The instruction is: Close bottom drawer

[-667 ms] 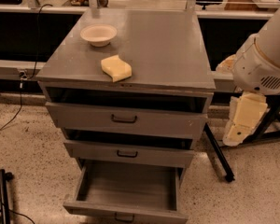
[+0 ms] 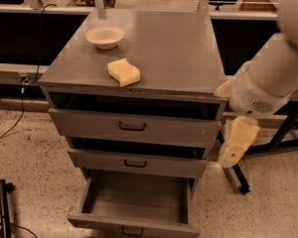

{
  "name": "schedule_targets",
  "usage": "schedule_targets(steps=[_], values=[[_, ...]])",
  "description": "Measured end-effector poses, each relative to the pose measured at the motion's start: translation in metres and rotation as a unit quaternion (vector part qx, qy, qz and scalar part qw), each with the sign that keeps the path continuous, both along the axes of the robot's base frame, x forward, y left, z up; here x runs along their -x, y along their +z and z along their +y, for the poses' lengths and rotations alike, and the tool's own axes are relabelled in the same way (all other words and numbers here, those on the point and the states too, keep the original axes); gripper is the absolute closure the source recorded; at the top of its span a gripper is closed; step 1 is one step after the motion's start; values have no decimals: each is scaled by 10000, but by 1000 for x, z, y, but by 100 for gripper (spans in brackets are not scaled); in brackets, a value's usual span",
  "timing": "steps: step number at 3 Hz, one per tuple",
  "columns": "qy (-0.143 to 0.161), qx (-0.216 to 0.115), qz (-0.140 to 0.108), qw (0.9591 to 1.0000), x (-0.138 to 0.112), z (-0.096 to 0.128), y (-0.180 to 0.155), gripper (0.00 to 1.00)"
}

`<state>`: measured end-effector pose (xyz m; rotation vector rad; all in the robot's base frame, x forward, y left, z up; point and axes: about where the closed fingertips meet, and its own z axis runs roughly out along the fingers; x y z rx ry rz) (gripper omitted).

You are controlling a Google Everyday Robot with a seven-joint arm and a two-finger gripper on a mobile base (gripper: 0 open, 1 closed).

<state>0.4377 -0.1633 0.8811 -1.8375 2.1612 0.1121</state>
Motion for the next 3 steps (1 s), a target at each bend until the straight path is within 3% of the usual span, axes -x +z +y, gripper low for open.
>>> schedule_targets(steps=[1, 2, 3], values=[[-186, -601, 583, 9963, 11, 46, -86, 0], [-210, -589, 579, 9964, 15, 50, -113, 0], [-189, -627, 584, 9961, 16, 52, -114, 0]])
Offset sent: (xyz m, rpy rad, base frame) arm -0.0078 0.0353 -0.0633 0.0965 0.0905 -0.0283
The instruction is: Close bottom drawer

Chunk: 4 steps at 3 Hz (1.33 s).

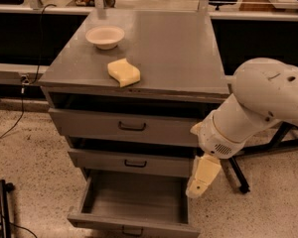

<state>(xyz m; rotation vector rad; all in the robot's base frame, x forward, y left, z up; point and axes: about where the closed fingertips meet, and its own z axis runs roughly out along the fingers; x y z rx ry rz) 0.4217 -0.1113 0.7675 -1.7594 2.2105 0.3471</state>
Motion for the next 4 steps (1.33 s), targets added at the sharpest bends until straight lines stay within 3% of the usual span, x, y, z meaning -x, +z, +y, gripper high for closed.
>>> schedule_targets(steps=[1, 2, 3, 4], values=[[-84, -123, 98, 9998, 1, 5, -25, 0], [-273, -384, 575, 9972, 32, 27, -121, 0], [-360, -430, 585, 9967, 42, 31, -153, 0], [-360, -430, 580, 9967, 42, 31, -153, 0]])
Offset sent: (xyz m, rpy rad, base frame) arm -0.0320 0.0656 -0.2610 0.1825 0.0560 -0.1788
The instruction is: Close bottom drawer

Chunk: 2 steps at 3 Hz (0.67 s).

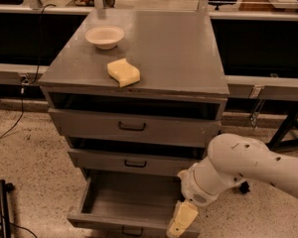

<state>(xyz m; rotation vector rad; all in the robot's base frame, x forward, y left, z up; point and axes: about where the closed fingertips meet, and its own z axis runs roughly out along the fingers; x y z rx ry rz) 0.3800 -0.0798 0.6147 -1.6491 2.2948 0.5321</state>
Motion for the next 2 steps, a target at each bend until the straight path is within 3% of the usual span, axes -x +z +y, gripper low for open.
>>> schedule_targets(steps=[1, 2], values=[[-17, -156, 98, 9998, -11, 8, -21, 0], [53, -492, 364, 9981, 2, 45, -86, 0]])
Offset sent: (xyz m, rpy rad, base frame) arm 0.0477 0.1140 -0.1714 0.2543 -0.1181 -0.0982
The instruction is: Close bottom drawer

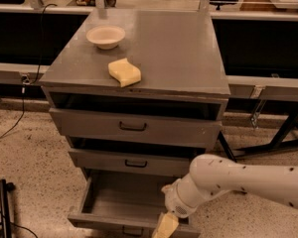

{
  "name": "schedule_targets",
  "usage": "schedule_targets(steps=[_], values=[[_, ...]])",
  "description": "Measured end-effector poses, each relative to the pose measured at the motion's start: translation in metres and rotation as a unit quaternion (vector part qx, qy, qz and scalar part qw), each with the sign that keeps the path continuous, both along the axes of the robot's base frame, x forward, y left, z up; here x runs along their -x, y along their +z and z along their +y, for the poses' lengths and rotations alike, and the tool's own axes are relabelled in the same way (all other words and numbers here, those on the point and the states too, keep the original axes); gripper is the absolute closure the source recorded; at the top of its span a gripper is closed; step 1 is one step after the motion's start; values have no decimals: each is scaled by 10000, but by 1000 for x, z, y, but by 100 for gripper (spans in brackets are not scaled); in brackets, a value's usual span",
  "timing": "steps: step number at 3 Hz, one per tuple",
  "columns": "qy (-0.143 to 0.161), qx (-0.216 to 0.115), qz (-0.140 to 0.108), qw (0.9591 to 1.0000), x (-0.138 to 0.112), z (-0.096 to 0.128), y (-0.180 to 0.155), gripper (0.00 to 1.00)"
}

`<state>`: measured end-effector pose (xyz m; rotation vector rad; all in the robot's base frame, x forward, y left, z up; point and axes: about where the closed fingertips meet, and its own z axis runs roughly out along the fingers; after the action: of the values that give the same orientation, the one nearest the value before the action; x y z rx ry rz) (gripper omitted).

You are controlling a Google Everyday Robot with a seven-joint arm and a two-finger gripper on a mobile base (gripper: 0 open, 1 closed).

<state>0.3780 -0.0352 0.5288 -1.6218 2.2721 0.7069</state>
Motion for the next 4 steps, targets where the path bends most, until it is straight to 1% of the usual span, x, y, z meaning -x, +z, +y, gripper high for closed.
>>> schedule_targets(steps=[1, 2, 3, 4], values=[[-216, -144, -133, 9996, -12, 6, -13, 0], [-210, -126, -159, 9996, -13, 5, -10, 0], [-230, 84, -140, 9996, -24, 8, -30, 0], [-210, 463, -350, 9981, -39, 5, -74, 0]])
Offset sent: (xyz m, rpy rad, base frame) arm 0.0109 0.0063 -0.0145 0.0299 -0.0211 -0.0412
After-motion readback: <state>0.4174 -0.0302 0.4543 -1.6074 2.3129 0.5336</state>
